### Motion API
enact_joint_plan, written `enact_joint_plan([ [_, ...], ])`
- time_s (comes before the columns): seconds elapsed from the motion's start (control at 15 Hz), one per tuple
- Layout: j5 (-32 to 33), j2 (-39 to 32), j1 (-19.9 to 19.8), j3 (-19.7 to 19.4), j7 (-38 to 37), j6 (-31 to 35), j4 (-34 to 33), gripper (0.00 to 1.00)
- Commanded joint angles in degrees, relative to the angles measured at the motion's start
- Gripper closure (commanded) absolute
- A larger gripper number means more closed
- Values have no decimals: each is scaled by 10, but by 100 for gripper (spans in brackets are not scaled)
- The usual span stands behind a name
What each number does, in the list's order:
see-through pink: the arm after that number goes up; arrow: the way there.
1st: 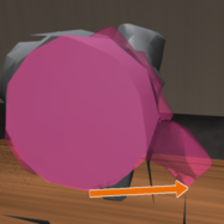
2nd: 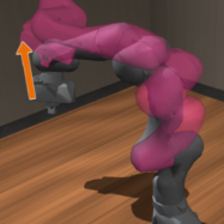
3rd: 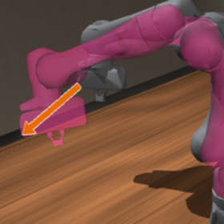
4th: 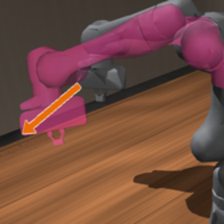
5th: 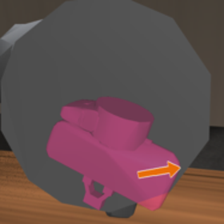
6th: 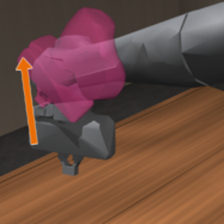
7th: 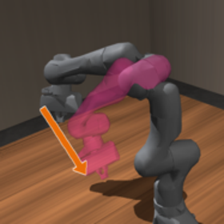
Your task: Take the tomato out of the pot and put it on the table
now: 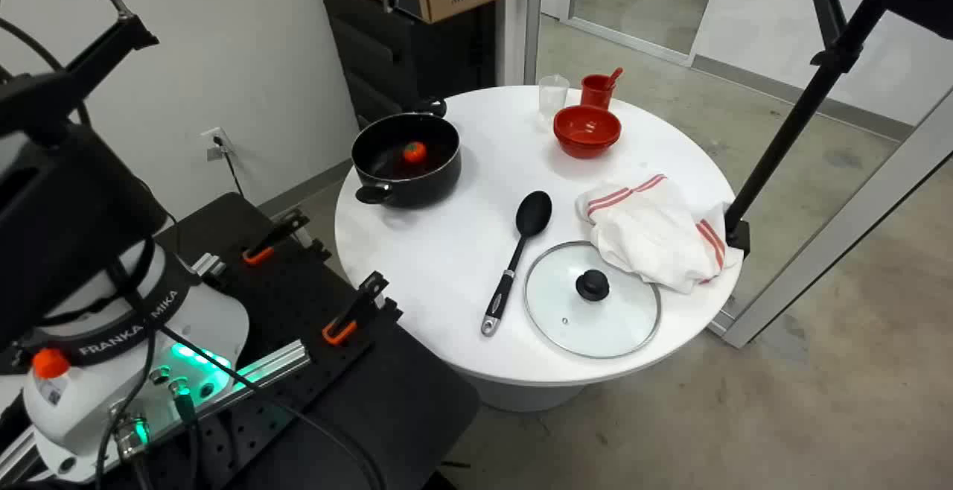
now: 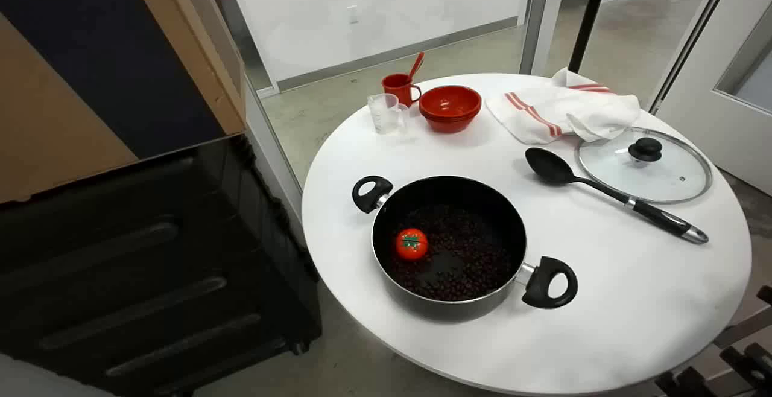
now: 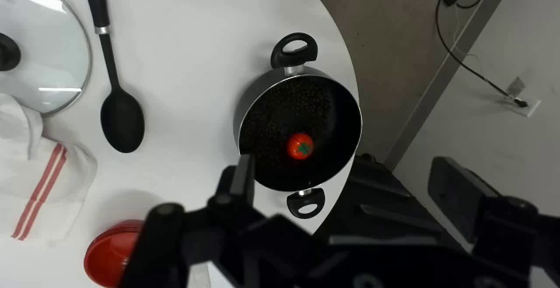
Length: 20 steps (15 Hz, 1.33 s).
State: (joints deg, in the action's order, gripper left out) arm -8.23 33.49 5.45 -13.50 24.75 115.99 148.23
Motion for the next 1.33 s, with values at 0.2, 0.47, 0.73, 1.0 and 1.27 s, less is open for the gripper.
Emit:
enact_joint_plan([
  [0.2, -7, -2, -12, 11, 6, -2, -1, 0],
  [0.47, -7, -2, -12, 11, 6, -2, -1, 0],
  [0.73, -13, -15, 0, 22, 18, 20, 9, 0],
  [1.0, -103, -41, 49, 31, 36, 187, 69, 0],
  [1.27, -204, -108, 129, 17, 115, 360, 114, 0],
])
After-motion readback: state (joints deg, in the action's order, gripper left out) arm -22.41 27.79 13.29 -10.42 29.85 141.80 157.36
